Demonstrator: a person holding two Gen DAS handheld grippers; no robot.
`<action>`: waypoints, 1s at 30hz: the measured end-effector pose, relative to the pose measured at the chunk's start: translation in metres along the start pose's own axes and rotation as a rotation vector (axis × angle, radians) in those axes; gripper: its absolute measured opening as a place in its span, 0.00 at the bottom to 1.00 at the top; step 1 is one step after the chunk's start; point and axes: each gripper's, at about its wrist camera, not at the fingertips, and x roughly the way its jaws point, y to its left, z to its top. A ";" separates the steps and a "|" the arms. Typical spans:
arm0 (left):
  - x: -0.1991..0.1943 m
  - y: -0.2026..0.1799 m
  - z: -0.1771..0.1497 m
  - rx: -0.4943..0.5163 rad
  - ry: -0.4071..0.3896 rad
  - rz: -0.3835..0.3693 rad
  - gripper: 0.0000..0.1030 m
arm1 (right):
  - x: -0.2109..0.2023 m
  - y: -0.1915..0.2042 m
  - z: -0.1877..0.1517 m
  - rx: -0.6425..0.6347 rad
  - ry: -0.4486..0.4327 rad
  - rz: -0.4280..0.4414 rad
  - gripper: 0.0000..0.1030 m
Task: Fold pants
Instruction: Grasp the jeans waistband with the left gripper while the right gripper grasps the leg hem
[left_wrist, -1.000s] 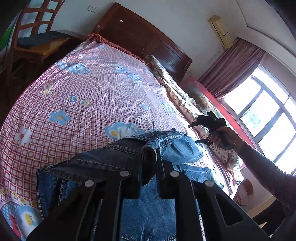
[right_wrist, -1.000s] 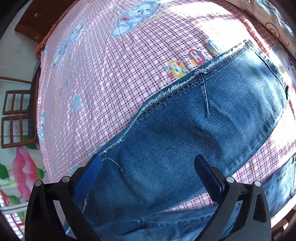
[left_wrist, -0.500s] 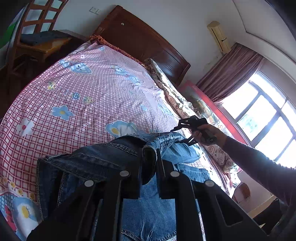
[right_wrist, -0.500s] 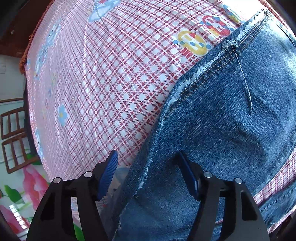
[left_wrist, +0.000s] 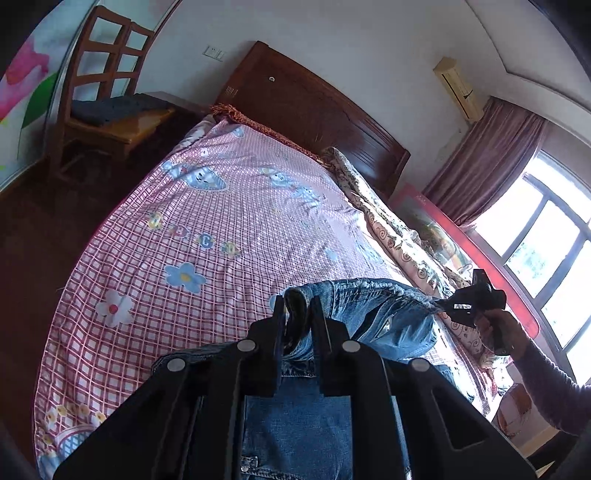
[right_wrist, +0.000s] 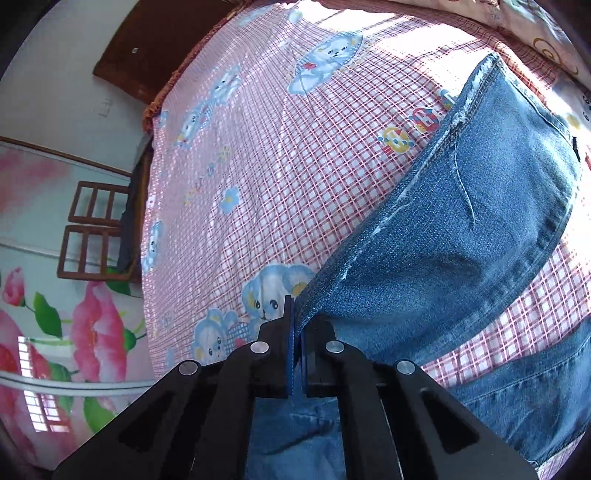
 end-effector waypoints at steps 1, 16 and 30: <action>-0.004 0.001 -0.001 0.005 0.000 0.008 0.12 | -0.010 -0.001 -0.013 -0.004 -0.009 0.020 0.01; -0.042 0.046 -0.113 -0.043 0.158 0.153 0.19 | -0.012 -0.083 -0.209 -0.088 -0.046 -0.035 0.01; -0.018 -0.053 -0.133 0.011 0.152 0.279 0.62 | 0.007 -0.086 -0.232 -0.334 -0.094 -0.221 0.02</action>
